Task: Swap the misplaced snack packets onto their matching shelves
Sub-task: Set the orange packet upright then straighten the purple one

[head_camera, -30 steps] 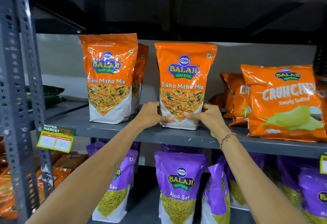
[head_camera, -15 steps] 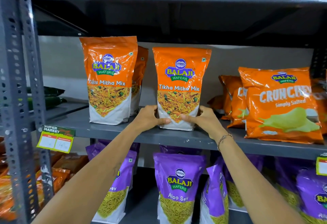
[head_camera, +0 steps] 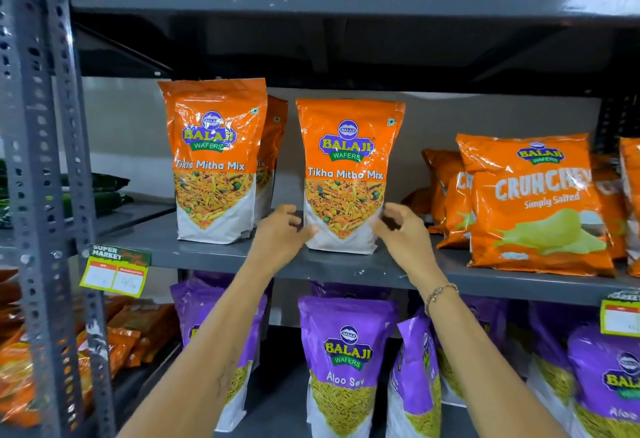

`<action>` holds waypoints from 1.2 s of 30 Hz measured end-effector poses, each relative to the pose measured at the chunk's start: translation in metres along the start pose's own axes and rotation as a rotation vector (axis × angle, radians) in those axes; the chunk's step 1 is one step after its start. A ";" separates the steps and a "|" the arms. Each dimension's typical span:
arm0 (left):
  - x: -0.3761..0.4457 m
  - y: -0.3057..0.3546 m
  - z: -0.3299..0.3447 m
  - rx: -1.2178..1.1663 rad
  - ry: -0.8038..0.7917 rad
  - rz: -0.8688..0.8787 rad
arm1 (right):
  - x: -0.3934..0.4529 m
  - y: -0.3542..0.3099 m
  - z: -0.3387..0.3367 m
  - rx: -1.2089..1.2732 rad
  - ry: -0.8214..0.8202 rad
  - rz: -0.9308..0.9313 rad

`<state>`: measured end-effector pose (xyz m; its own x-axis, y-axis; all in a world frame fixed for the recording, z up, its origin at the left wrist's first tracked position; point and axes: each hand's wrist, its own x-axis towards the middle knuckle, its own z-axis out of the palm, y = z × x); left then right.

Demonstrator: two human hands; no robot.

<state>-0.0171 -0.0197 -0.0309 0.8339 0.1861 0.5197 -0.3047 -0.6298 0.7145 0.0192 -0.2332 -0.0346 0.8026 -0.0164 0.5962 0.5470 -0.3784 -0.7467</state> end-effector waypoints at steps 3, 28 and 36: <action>-0.037 0.021 0.003 -0.155 0.197 0.115 | -0.036 -0.012 -0.006 0.046 0.162 -0.093; -0.229 -0.064 0.310 -0.278 -0.192 -0.576 | -0.252 0.301 -0.108 0.022 -0.090 0.744; -0.216 -0.058 0.358 -0.184 0.234 -0.593 | -0.183 0.345 -0.109 0.061 -0.357 0.643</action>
<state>-0.0144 -0.2933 -0.3526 0.7689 0.6335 0.0865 0.0843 -0.2345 0.9685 0.0352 -0.4620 -0.3689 0.9920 0.0886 -0.0897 -0.0541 -0.3433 -0.9377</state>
